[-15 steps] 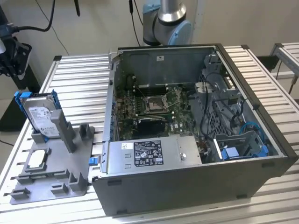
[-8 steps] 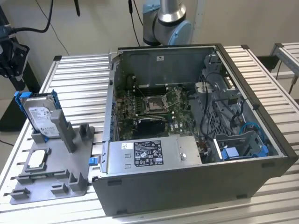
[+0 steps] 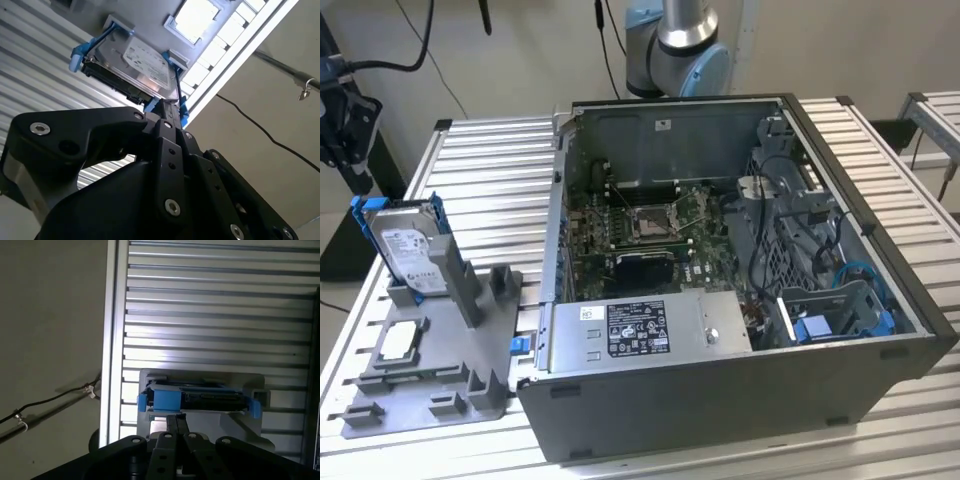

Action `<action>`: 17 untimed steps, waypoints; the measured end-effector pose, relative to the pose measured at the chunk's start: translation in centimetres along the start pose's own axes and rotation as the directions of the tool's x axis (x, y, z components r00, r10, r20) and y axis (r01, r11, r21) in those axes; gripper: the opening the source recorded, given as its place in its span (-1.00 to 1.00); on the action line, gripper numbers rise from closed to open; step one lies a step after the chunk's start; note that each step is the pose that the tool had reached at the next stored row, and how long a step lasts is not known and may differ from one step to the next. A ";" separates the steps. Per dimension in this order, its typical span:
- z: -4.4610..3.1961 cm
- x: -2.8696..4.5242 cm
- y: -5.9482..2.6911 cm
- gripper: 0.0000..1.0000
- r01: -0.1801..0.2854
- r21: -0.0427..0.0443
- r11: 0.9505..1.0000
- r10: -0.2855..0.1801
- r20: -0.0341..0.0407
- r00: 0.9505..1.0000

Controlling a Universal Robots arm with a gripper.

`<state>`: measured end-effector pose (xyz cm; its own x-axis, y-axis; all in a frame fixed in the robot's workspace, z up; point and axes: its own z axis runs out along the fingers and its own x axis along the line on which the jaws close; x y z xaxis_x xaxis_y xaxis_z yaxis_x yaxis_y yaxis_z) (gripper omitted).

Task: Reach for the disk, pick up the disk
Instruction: 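Pick up the disk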

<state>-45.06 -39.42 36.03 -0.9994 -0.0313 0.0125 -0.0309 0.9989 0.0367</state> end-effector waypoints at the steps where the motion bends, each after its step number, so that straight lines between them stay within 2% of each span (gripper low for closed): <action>1: 0.01 -0.01 0.00 -1.00 0.000 0.000 1.000 0.000 -0.001 1.000; 10: 0.02 -0.01 -0.01 -1.00 0.011 0.000 1.000 -0.011 -0.002 1.000; 14: 0.02 -0.02 0.01 -1.00 0.075 0.000 0.997 -0.075 -0.004 0.997; 17: 0.01 -0.01 0.03 -1.00 0.129 0.001 0.992 -0.129 -0.006 0.992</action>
<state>-45.05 -39.39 36.02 -0.9870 -0.1601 0.0140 -0.1595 0.9865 0.0371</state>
